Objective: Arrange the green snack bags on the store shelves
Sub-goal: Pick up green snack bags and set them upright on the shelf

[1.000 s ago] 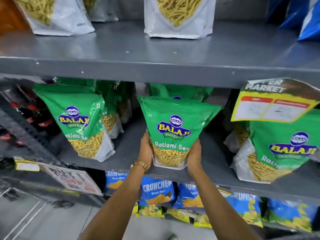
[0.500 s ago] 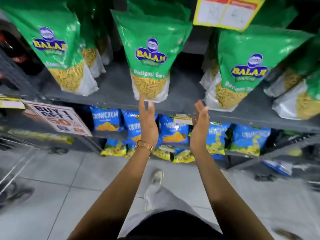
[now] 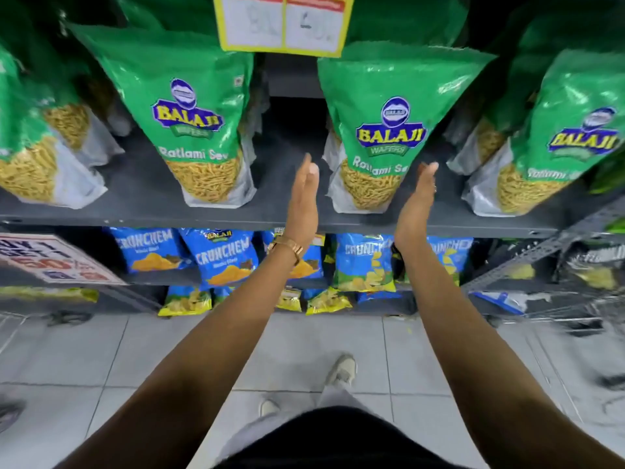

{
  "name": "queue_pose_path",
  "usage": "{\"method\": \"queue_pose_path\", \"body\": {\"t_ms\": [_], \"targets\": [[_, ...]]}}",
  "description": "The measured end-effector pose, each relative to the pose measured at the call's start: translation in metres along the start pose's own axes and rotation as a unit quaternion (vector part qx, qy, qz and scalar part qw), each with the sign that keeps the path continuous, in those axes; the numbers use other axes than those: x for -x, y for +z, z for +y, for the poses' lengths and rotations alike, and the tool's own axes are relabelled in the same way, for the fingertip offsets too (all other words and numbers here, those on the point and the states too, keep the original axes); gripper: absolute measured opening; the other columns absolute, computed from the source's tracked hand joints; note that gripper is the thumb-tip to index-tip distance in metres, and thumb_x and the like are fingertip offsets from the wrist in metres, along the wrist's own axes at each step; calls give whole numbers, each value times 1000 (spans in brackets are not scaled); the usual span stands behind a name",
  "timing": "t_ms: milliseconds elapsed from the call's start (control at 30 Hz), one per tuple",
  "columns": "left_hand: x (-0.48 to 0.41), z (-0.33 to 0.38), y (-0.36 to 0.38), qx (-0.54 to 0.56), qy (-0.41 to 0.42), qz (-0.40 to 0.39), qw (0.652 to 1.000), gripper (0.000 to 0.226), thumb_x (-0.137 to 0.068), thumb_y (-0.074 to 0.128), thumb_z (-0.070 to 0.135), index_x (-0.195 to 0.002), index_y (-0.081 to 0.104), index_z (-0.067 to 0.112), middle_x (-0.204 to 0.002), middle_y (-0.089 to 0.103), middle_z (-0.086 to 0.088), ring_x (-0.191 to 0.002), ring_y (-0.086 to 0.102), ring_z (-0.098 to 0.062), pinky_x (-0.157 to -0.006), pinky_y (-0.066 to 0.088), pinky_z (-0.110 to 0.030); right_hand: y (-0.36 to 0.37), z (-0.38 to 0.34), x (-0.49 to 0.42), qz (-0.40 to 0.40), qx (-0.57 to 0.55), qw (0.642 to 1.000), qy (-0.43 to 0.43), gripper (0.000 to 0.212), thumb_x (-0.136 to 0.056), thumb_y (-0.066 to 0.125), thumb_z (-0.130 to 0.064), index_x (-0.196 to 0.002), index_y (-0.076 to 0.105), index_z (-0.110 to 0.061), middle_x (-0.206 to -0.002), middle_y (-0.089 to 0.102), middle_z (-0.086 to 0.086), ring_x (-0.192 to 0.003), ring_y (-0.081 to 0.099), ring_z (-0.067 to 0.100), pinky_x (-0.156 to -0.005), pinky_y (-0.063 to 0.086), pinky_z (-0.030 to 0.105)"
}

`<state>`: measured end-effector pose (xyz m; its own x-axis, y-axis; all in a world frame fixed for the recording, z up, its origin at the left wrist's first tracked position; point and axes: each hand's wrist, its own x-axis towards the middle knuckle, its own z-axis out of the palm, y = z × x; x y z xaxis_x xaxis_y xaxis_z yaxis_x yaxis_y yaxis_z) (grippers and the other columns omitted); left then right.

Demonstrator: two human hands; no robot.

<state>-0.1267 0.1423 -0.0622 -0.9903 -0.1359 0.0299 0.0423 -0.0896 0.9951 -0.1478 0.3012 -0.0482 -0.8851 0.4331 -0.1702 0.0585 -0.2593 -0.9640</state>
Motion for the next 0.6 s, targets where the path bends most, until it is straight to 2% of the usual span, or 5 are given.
{"method": "queue_pose_path", "body": {"t_ms": [133, 200, 267, 400, 600], "targets": [[-41, 0, 26, 57, -29, 15, 998, 55, -96, 27, 45, -144, 25, 18, -151, 26, 8, -121, 36, 18, -110, 26, -13, 11, -4, -45, -142, -6, 990, 4, 48, -102, 22, -49, -121, 60, -27, -111, 74, -11, -102, 70, 4, -82, 57, 21], [-56, 2, 35, 79, -48, 7, 996, 55, -92, 22, 56, -138, 37, 29, -147, 36, 10, -126, 43, 5, -113, 28, -28, 14, 0, -59, -179, -9, 984, 22, 48, -99, 25, -56, -107, 66, -33, -93, 78, -16, -87, 74, 4, -69, 58, 20], [-65, 1, 39, 83, -53, 4, 995, 54, -89, 15, 62, -126, 48, 41, -140, 48, 8, -128, 46, -9, -113, 31, -38, 15, 6, -67, -192, 9, 980, 44, 48, -94, 28, -61, -102, 68, -35, -90, 79, -15, -84, 75, 5, -65, 58, 19], [-79, -6, 44, 105, -64, 67, 990, 49, -94, 15, 53, -125, 50, 37, -120, 62, 15, -105, 62, 0, -92, 51, -22, 16, 20, -77, -199, 13, 976, 90, 45, -96, 32, -57, -109, 68, -34, -110, 76, -9, -101, 71, 7, -80, 59, 25], [-88, -18, 46, 125, -96, 146, 977, 35, -96, 30, 40, -85, 62, 29, -75, 74, 14, -66, 70, -2, -62, 52, -23, 20, 30, -81, -219, -17, 971, 98, 41, -102, 29, -47, -105, 66, -28, -83, 78, -16, -76, 73, 0, -59, 56, 15]]}}
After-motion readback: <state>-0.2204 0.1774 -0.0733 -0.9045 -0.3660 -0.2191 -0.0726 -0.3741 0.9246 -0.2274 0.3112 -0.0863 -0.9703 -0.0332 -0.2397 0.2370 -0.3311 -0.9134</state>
